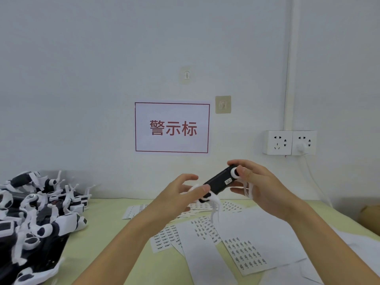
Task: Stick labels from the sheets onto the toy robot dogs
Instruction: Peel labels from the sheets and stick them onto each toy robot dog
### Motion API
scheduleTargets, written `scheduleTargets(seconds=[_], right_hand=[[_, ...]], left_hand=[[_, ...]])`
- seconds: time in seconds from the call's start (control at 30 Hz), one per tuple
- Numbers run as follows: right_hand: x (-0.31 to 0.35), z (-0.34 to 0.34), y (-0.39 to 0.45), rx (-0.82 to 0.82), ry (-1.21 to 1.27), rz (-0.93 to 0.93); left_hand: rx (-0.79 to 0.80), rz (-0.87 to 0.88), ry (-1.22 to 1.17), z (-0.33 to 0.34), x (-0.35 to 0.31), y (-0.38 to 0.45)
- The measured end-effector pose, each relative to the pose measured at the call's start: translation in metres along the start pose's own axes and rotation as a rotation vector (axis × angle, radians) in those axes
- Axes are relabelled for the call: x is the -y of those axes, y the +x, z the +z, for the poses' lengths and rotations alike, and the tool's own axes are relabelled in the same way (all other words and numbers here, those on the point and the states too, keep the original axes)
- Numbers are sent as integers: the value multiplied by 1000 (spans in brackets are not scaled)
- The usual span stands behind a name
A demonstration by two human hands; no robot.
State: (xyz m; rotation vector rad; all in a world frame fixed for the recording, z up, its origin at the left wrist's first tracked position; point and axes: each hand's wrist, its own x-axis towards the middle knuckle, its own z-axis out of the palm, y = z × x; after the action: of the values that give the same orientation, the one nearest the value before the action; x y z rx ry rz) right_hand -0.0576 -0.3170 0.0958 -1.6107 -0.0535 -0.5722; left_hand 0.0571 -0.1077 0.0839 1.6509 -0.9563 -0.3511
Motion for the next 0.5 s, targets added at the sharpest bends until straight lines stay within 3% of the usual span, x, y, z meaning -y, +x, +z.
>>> scheduleTargets(seconds=[0.2, 0.37, 0.5], right_hand=[[3, -8, -5, 28, 173, 75], [0, -19, -21, 253, -20, 267], [-13, -45, -40, 320, -60, 377]], left_hand=[[-95, -1, -374, 12, 6, 7], [-263, -21, -276, 28, 14, 8], [-146, -69, -254, 50, 23, 2]])
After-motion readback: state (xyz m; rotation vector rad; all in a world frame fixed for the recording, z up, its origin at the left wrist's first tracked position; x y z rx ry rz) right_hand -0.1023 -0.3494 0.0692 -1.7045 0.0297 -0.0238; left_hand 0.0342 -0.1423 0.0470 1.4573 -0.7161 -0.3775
